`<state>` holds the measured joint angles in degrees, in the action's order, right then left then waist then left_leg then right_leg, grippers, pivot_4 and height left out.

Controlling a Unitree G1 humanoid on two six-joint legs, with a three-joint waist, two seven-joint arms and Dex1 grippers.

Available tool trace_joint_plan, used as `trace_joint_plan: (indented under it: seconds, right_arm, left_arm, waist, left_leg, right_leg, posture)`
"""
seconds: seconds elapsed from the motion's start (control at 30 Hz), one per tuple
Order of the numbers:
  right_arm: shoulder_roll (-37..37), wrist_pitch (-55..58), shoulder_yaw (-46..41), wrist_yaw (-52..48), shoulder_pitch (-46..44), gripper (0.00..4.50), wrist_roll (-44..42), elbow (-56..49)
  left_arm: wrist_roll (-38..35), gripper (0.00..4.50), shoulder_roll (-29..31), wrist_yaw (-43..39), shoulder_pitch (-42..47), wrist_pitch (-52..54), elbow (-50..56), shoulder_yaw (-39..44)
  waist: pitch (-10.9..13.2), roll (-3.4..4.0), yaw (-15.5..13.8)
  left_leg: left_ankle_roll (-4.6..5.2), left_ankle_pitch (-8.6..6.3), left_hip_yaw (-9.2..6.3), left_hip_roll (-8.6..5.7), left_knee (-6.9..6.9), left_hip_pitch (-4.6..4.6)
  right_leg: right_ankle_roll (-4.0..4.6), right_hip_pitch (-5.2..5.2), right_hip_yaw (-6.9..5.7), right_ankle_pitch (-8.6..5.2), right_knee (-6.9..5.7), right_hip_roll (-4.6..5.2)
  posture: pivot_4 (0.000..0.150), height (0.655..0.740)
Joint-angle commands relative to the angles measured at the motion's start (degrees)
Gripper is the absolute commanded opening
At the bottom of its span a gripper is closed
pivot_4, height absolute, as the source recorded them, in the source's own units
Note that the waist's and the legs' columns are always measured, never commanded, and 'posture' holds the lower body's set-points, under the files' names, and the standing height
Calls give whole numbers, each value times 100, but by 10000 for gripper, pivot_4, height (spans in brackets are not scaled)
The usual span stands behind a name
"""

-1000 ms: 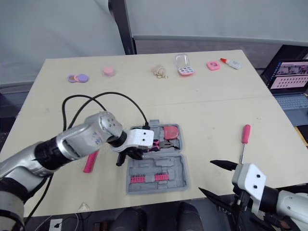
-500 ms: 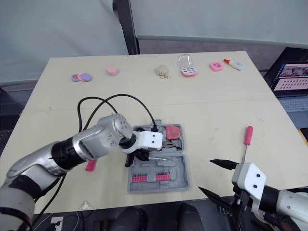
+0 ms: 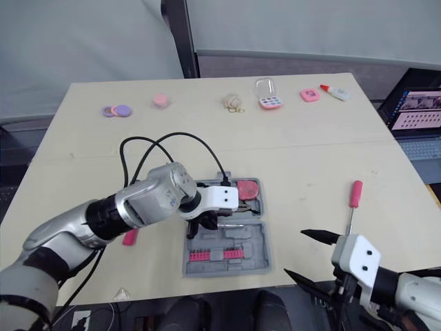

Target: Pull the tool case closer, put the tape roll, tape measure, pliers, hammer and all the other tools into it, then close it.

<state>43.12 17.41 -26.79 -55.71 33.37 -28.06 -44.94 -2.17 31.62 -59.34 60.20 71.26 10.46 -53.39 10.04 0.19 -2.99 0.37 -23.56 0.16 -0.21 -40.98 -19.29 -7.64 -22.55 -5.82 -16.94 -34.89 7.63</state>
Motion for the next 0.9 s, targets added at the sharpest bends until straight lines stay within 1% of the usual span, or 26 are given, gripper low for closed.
trace_joint_plan:
  seconds: [0.03,0.23,0.53,0.9]
  right_arm:
    - [-77,-36,-114,93,99,45000,-44,-218]
    - [-109,-43,-108,116,148,45000,-28,-246]
    - [-156,-56,-107,169,235,45000,-10,-302]
    - [-209,-65,-96,230,346,45000,5,-377]
  left_arm:
    - [-33,210,-82,79,45,31,19,-64]
    - [-51,210,-93,135,20,18,-17,-167]
    - [64,210,-213,261,2,-275,-420,-256]
    - [33,210,-294,236,61,-366,-458,-208]
  waist:
    - [0,0,-4]
    - [0,0,1]
    - [0,0,-5]
    - [0,0,-8]
  left_leg:
    - [0,0,-1,0,0,0]
    - [0,0,-1,0,0,0]
    - [0,0,-1,0,-1,0]
    - [0,0,0,-1,-2,0]
  right_leg:
    - [0,0,0,0,-1,0]
    - [0,0,1,0,-1,0]
    - [0,0,1,0,-1,0]
    - [0,0,1,0,-2,0]
  posture:
    - [1500,7400]
    - [1500,7400]
    - [1500,7400]
    - [1500,7400]
